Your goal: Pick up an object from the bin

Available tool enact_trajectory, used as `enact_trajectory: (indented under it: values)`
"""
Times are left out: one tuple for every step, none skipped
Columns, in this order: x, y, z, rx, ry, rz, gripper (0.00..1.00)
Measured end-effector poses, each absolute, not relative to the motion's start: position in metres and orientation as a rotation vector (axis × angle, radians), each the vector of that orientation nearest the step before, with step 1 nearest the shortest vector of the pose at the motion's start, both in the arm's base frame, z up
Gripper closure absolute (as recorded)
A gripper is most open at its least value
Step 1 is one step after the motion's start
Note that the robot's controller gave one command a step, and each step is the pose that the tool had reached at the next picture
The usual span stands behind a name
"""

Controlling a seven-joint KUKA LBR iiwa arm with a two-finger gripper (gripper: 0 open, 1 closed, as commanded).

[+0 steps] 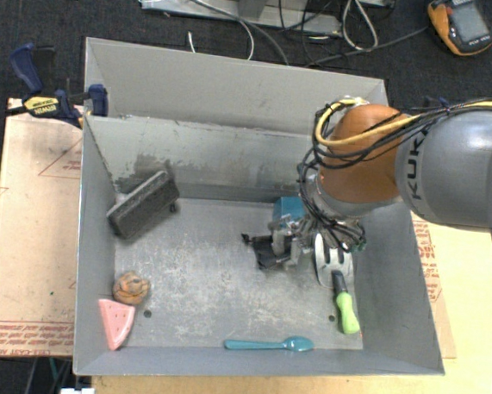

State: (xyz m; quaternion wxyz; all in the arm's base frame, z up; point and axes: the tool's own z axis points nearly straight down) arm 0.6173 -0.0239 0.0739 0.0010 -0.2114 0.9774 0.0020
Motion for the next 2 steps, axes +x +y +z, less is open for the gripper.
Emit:
enact_trajectory:
  values:
    - [0.617,-0.024,0.074,-0.663,3.069,0.007,1.00]
    - [0.625,-0.023,0.135,-0.682,3.067,0.008,1.00]
